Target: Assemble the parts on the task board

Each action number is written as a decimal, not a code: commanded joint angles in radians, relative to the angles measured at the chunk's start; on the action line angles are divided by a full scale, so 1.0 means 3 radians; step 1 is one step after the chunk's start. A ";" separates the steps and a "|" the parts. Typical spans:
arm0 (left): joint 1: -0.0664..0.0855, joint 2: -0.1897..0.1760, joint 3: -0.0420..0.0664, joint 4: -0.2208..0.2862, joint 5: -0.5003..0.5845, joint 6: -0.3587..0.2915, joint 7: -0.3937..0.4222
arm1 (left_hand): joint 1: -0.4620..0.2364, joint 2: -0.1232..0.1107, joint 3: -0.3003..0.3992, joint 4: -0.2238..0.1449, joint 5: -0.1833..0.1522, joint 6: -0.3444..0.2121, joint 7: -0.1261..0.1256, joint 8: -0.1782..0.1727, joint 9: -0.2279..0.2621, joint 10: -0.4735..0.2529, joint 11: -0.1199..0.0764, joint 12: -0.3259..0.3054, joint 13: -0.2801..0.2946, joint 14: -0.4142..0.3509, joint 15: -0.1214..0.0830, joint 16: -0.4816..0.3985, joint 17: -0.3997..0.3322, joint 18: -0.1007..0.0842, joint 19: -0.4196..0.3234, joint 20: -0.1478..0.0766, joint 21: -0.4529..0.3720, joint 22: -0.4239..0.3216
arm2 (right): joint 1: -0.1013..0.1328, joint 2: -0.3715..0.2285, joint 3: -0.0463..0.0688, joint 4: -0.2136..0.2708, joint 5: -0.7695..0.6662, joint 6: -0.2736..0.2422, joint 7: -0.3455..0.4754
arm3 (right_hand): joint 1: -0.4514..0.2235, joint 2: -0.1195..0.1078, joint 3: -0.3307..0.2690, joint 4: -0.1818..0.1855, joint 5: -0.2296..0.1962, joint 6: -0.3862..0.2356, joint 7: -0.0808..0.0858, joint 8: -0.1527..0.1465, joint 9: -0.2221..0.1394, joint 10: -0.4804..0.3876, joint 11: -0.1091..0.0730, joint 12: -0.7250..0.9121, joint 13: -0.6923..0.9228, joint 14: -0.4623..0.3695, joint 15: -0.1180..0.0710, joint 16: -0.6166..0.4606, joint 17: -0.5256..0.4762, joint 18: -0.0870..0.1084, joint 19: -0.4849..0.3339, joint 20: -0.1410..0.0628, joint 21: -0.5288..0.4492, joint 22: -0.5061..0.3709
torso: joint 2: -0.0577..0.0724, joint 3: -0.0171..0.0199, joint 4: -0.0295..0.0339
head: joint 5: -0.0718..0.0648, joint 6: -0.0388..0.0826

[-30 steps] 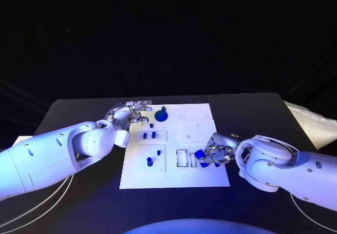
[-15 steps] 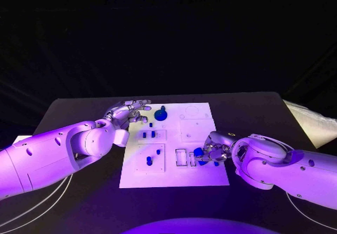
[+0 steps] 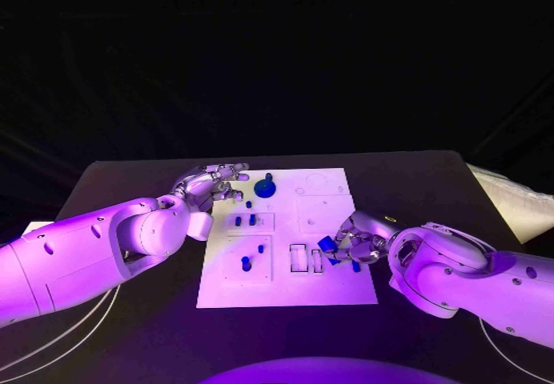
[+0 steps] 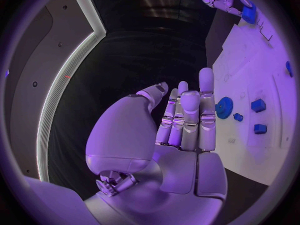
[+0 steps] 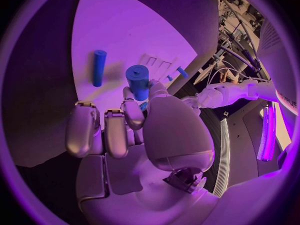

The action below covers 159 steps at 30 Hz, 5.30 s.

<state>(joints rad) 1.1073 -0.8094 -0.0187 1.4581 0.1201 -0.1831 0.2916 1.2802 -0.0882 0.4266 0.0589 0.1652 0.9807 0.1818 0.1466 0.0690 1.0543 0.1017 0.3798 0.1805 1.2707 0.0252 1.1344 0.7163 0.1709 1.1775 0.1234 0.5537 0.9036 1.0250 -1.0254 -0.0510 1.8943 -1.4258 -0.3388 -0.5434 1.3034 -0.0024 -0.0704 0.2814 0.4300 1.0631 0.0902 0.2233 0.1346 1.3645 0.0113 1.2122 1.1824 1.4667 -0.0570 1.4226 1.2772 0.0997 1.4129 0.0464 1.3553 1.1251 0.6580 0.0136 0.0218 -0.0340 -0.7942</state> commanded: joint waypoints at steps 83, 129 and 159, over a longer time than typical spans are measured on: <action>0.0001 -0.0005 0.0003 -0.0008 -0.0012 0.0088 0.0000 | 0.0025 -0.0001 -0.0003 -0.0008 0.0018 -0.0028 0.0008 0.0019 0.0000 -0.0033 0.0009 0.0023 0.0006 -0.0028 -0.0006 -0.0018 -0.0014 0.0037 0.0014 0.0005 -0.0024 -0.0010 | -0.0013 0.0379 0.0005 -0.0098 0.0157 0.0033 0.0411 | -0.0138 0.0156 -0.0411 -0.0489 -0.0776 0.0069 -0.0060 0.0220 0.0322 -0.0092 -0.0057 -0.0489 -0.0299 0.0201 -0.0056 0.0023 0.0135 -0.0071 0.0030 -0.0039 0.0057 0.0126 | 0.0002 0.0003 0.0001 | 0.0061 -0.0016; 0.0001 -0.0021 0.0003 0.0001 -0.0012 0.0091 -0.0017 | 0.0021 0.0004 -0.0003 -0.0004 0.0018 -0.0031 0.0010 0.0021 0.0000 -0.0037 0.0011 0.0026 0.0006 -0.0031 -0.0005 -0.0020 -0.0019 0.0037 0.0015 0.0006 -0.0027 -0.0012 | -0.0056 0.0424 0.0003 -0.0210 -0.0087 0.0352 0.0287 | 0.0402 0.0407 0.0151 -0.0975 -0.1150 0.0104 -0.0147 0.0311 0.0391 0.0079 -0.0134 -0.0257 -0.0017 0.0208 -0.0120 0.0053 0.0212 -0.0077 0.0043 -0.0096 0.0077 0.0166 | 0.0003 0.0005 0.0000 | 0.0070 -0.0052; 0.0002 -0.0035 0.0003 0.0005 -0.0012 0.0083 -0.0015 | 0.0022 0.0003 -0.0003 -0.0007 0.0019 -0.0035 0.0010 0.0021 -0.0001 -0.0042 0.0011 0.0028 0.0006 -0.0033 -0.0005 -0.0021 -0.0022 0.0037 0.0015 0.0006 -0.0029 -0.0013 | 0.0001 -0.0065 0.0006 0.0044 -0.0085 0.0018 0.0366 | 0.0084 0.0285 0.0245 -0.0905 -0.1076 -0.0043 -0.0041 0.0120 0.0307 0.0020 -0.0054 -0.0384 -0.0077 0.0196 -0.0060 0.0008 0.0156 -0.0077 0.0038 -0.0056 0.0064 0.0155 | 0.0000 0.0002 -0.0010 | 0.0042 -0.0033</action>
<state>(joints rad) 1.1073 -0.8201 -0.0187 1.4567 0.1200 -0.1738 0.2821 1.2802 -0.0881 0.4267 0.0589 0.1652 0.9770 0.1853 0.1465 0.0690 1.0508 0.1052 0.3836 0.1807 1.2672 0.0216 1.1344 0.7106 0.1709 1.1774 0.1235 0.5497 0.9008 1.0252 -1.0414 -0.0492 1.9044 -1.4459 -0.3231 -0.4344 1.3377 0.0830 0.0037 0.0056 0.1045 1.0553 0.0769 0.2627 0.2276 1.3681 -0.0109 1.0994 1.1604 1.4648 -0.0832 1.4289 1.3073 0.0842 1.4264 0.0222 1.3751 1.1725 0.6578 0.0144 0.0200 -0.0180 -0.8055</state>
